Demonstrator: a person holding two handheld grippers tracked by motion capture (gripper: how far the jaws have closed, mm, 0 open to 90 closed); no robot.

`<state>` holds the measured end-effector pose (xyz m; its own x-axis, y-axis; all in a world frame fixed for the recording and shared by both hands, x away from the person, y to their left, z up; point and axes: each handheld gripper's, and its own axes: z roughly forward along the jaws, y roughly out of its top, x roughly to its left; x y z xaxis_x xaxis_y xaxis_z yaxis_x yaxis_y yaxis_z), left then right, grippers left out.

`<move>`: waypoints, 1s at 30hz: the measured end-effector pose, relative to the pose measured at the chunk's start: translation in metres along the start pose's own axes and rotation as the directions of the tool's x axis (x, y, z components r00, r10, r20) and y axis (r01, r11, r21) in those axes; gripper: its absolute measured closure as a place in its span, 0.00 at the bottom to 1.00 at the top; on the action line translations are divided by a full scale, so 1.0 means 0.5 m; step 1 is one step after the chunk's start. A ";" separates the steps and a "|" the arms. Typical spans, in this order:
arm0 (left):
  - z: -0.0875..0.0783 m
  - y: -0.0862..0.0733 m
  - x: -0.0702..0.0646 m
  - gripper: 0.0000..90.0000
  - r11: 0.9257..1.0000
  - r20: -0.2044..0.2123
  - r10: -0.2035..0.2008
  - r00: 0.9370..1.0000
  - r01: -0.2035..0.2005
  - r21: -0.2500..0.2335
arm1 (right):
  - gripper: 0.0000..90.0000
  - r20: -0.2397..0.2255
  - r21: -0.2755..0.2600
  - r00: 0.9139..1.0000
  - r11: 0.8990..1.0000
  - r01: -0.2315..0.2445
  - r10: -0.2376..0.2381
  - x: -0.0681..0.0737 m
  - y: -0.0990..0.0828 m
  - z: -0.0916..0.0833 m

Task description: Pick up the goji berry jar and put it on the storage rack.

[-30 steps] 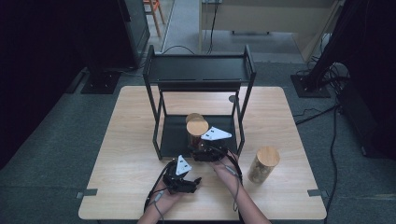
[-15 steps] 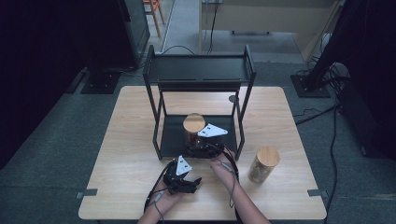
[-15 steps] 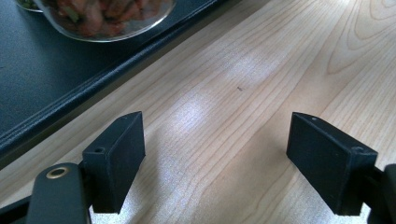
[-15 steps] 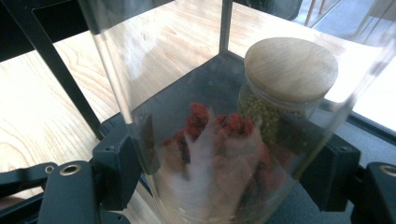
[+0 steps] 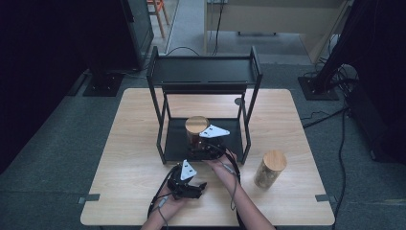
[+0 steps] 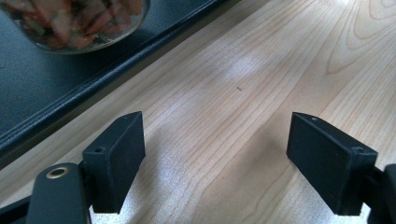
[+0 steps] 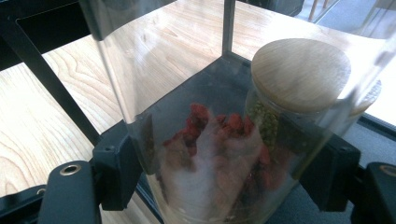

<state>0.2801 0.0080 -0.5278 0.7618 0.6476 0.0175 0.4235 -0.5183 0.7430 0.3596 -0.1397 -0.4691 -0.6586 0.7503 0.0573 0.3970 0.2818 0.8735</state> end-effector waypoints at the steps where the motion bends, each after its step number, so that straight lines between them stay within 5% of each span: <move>1: 0.000 0.000 0.000 0.22 1.000 0.000 0.000 1.000 0.000 0.000 | 0.28 -0.001 0.000 1.000 1.000 0.001 -0.001 0.001 0.001 0.002; 30: 0.000 0.000 -0.001 0.22 1.000 0.003 0.001 1.000 -0.001 -0.002 | 0.28 0.002 0.017 0.999 0.998 0.053 -0.053 0.020 0.003 0.050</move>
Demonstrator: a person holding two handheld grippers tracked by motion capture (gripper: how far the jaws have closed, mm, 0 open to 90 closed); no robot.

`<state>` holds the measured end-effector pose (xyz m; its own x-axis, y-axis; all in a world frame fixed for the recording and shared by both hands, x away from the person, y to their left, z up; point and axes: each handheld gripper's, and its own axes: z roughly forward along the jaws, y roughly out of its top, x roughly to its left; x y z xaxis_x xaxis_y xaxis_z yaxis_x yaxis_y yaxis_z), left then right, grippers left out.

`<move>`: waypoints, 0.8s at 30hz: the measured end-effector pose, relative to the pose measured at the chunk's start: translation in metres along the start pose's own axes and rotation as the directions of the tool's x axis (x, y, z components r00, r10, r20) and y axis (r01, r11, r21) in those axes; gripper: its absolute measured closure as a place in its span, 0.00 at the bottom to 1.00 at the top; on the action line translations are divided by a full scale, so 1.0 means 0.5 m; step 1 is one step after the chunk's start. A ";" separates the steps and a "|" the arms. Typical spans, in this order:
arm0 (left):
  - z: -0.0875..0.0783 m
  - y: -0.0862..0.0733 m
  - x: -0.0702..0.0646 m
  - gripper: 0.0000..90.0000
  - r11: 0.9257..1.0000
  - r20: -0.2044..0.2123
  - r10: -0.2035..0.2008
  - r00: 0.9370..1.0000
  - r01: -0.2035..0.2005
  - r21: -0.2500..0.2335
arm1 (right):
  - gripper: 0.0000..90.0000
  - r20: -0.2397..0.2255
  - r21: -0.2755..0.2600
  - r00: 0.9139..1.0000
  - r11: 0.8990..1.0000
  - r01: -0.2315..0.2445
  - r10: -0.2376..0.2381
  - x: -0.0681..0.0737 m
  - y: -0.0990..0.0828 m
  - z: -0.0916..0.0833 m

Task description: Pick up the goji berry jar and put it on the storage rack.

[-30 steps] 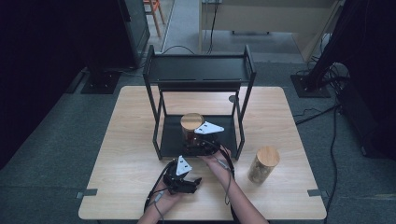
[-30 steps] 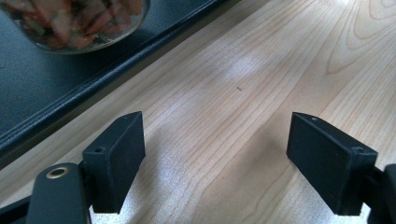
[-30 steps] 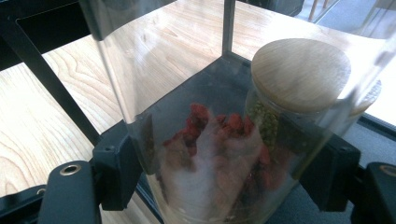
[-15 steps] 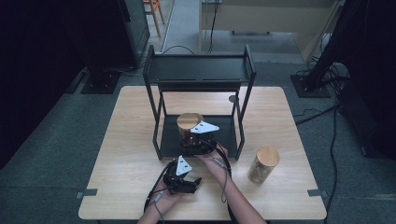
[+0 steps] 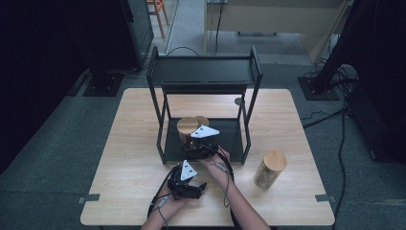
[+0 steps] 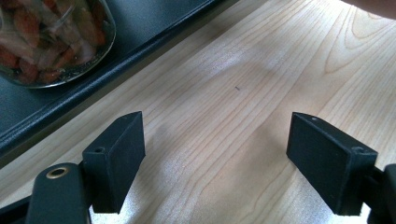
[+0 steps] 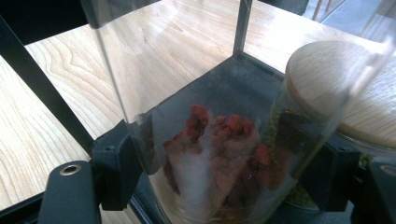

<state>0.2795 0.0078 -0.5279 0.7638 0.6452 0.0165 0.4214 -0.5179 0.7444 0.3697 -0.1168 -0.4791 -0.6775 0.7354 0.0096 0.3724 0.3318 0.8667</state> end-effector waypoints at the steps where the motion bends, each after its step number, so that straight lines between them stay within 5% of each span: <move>1: 0.000 0.000 0.000 0.22 1.000 0.000 0.000 1.000 0.000 0.000 | 0.28 -0.002 0.002 1.000 1.000 0.000 0.000 0.000 -0.001 0.001; 24: 0.000 0.000 0.000 0.22 1.000 0.002 0.004 1.000 -0.004 0.001 | 0.27 -0.007 -0.008 1.000 1.000 -0.015 0.014 0.001 -0.008 0.007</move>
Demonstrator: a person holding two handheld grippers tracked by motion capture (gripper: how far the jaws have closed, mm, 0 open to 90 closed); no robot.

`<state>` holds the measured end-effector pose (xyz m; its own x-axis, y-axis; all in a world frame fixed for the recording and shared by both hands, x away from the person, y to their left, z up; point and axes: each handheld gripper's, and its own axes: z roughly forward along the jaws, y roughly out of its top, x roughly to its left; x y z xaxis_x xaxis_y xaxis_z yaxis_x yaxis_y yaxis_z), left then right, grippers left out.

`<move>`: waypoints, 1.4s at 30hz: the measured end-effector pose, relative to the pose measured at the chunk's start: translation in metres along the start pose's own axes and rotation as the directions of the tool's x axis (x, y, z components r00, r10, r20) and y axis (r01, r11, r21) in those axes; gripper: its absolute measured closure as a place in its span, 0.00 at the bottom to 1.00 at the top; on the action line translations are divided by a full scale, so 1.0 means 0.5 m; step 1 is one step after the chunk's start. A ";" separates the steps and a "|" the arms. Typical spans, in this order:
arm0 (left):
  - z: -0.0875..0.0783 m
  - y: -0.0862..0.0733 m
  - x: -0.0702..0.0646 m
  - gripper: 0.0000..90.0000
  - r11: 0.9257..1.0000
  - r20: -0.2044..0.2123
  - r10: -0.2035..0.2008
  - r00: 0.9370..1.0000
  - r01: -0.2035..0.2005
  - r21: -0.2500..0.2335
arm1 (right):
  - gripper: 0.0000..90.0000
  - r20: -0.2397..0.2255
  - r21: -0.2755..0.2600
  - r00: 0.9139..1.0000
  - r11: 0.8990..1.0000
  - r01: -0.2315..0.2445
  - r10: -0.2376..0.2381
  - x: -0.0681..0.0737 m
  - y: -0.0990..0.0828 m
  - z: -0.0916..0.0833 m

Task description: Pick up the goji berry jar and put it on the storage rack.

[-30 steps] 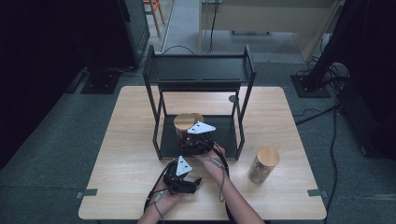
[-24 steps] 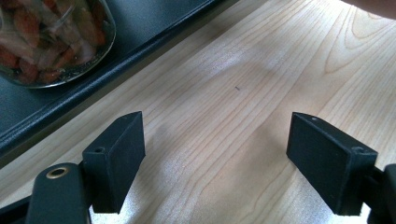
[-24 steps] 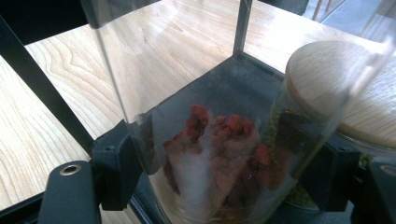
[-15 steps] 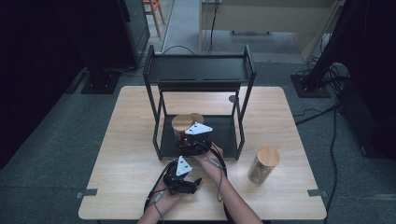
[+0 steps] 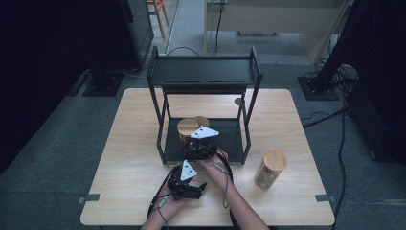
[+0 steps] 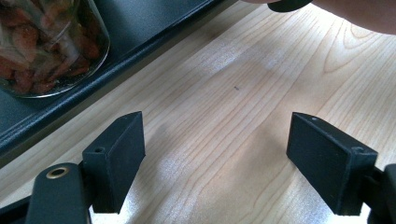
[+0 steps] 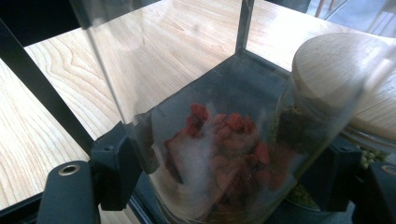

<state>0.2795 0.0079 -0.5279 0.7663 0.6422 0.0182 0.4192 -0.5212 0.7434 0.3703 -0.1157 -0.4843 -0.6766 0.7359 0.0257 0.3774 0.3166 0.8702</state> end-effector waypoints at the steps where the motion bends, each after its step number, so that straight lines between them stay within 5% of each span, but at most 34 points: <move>1: 0.000 0.000 0.000 0.22 1.000 0.000 0.000 1.000 0.000 0.000 | 0.27 -0.001 -0.004 1.000 1.000 -0.004 0.004 0.000 0.000 -0.001; 15: 0.000 0.000 0.000 0.22 1.000 0.000 -0.001 1.000 0.001 0.000 | 0.22 -0.023 0.034 0.999 0.999 -0.038 0.038 -0.010 -0.005 -0.011; 42: 0.000 0.000 0.000 0.22 1.000 0.000 -0.002 1.000 0.002 -0.001 | 0.20 -0.039 0.027 0.998 0.999 -0.039 0.040 -0.019 -0.006 -0.048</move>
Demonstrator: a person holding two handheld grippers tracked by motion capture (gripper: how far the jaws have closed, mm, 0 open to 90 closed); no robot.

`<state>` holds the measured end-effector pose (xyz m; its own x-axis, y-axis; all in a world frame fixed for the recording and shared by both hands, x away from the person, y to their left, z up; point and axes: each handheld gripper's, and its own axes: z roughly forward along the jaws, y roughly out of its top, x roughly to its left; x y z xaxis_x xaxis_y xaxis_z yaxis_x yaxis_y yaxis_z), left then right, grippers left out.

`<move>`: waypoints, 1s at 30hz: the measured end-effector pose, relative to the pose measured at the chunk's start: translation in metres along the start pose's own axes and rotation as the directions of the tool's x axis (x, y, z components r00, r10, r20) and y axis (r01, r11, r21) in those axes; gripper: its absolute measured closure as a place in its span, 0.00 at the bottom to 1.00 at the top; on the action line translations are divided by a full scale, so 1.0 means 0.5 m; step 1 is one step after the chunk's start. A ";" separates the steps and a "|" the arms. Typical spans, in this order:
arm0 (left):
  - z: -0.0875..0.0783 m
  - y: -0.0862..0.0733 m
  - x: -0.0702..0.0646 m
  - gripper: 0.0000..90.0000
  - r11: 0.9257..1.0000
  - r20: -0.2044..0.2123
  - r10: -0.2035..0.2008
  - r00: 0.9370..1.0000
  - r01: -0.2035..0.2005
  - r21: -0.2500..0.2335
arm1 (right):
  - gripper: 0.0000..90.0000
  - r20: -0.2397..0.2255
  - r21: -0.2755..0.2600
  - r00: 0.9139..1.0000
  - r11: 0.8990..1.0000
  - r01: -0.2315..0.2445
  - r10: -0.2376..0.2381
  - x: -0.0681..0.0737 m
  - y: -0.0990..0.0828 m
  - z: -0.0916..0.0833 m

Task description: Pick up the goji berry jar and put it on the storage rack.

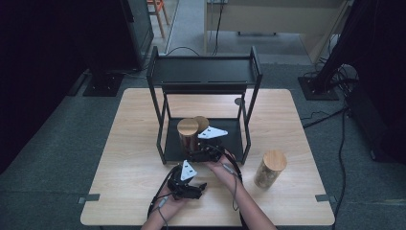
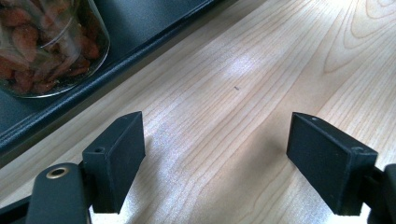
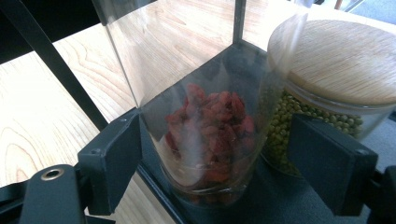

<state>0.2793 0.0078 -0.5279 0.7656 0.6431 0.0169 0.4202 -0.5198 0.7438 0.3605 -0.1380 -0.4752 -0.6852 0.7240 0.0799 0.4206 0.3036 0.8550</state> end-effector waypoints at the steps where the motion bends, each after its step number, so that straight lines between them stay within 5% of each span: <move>1: 0.000 0.000 0.000 0.22 1.000 0.000 0.000 1.000 0.000 0.001 | 0.20 0.001 0.005 1.000 1.000 -0.002 0.002 0.000 0.001 -0.001; 15: 0.000 0.000 0.000 0.22 1.000 0.000 0.000 1.000 0.000 0.000 | 0.19 0.016 0.031 0.999 0.999 0.030 -0.030 0.008 0.000 -0.016; 30: 0.000 0.000 0.000 0.22 1.000 0.000 0.001 1.000 -0.001 0.000 | 0.19 -0.005 0.004 1.000 1.000 0.009 -0.009 0.003 0.002 -0.040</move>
<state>0.2795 0.0078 -0.5280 0.7658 0.6428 0.0175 0.4196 -0.5202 0.7439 0.3478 -0.1491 -0.4640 -0.6916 0.7184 0.0745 0.4166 0.3126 0.8536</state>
